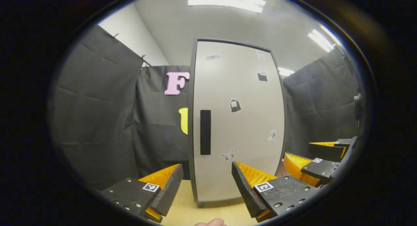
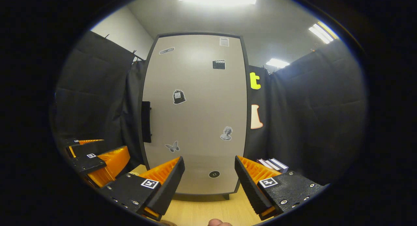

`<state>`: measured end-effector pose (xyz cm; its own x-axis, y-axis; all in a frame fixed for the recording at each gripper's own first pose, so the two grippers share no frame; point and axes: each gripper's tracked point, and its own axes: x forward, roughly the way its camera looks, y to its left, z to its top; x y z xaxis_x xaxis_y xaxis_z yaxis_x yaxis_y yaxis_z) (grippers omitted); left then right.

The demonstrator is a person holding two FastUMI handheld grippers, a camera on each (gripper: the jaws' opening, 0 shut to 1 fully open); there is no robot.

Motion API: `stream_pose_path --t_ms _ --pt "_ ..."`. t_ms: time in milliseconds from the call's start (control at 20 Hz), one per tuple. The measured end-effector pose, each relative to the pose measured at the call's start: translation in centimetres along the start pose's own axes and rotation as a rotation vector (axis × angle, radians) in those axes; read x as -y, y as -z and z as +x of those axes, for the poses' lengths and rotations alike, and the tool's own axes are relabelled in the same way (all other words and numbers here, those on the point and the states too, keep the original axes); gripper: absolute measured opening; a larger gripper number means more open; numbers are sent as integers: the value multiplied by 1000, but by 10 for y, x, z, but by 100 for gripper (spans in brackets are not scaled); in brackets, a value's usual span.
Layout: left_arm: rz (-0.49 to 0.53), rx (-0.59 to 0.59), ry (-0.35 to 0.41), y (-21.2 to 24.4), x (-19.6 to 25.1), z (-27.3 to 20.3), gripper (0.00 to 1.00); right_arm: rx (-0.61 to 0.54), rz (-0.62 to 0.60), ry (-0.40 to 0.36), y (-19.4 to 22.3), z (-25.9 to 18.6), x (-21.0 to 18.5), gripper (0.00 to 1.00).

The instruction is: Open the cabinet door with the right hand, grasp the bottle in the cabinet with the left hand and place it on the coaster, then close the cabinet door with the right hand.

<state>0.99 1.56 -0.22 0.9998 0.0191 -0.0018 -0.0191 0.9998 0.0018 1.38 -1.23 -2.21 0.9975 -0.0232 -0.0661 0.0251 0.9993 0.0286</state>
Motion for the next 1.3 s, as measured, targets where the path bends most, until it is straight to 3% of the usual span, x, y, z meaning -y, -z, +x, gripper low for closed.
stream_pose_path --t_ms 50,100,200,350,450,500,850,1100,1150,1300 --pt "-6 -2 5 0 1 1 93 0 -2 0 1 1 0 95" --pt "-5 -3 -3 1 -3 1 87 -1 -1 -3 1 1 -2 95" --pt "-2 -6 -11 1 -7 4 93 -1 -2 -5 1 2 -2 95" --pt "2 -11 -15 2 -11 6 93 0 -5 -9 1 5 -4 95" --pt "1 -11 -11 1 -11 6 86 2 -8 -12 0 8 -4 95" --pt "1 -8 -8 1 -11 5 93 7 -9 -13 -3 10 -3 95" --pt "8 5 0 2 -23 -13 91 47 -15 -38 -28 36 -8 95" --pt "11 -16 -44 12 -54 -37 93 70 -25 -137 -39 55 -52 94" --pt "20 -23 -64 16 -64 -44 86 77 -32 -157 -41 60 -64 95" --pt "42 -29 -130 19 -92 -62 86 91 -48 -197 -45 78 -101 95"
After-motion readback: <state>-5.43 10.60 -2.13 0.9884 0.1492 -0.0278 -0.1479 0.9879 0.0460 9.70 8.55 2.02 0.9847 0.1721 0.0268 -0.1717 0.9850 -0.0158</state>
